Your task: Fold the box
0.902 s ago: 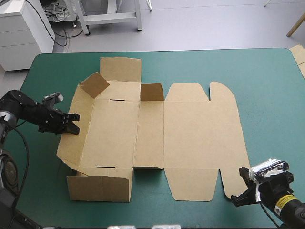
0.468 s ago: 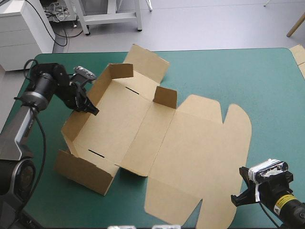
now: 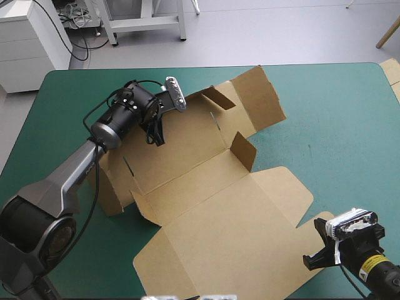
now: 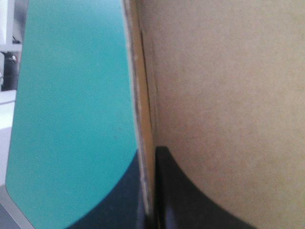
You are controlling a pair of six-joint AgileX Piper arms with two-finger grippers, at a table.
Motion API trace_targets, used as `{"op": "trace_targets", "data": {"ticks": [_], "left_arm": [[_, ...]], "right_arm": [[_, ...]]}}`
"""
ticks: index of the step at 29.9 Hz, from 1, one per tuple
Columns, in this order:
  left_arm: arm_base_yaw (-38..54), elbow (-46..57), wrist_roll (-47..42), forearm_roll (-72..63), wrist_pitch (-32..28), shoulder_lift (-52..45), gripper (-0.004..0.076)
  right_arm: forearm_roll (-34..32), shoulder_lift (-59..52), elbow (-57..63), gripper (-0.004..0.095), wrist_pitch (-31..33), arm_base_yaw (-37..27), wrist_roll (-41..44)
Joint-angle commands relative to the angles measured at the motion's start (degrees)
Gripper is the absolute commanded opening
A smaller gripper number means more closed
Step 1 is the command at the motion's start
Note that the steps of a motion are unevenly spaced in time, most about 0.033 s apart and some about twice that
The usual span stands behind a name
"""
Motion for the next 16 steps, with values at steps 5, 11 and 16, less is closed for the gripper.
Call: {"op": "trace_targets", "data": {"ticks": [5,11,16], "left_arm": [[-4.2,-2.1,-2.9,1.5,-5.9,-2.9,-0.0008],[-10.6,-2.1,-3.1,11.1,-7.4,-2.9,-0.0008],[-15.2,-0.8,-8.7,24.0,-11.2,-2.9,-0.0008]], "right_arm": [[-1.0,0.3,-1.6,-0.0020,-4.1,-0.3,-0.5],[-1.0,0.3,-1.4,-0.0020,-4.7,-0.3,-0.5],[-1.0,0.3,-1.4,-0.0020,-4.8,-0.3,-0.5]]}}
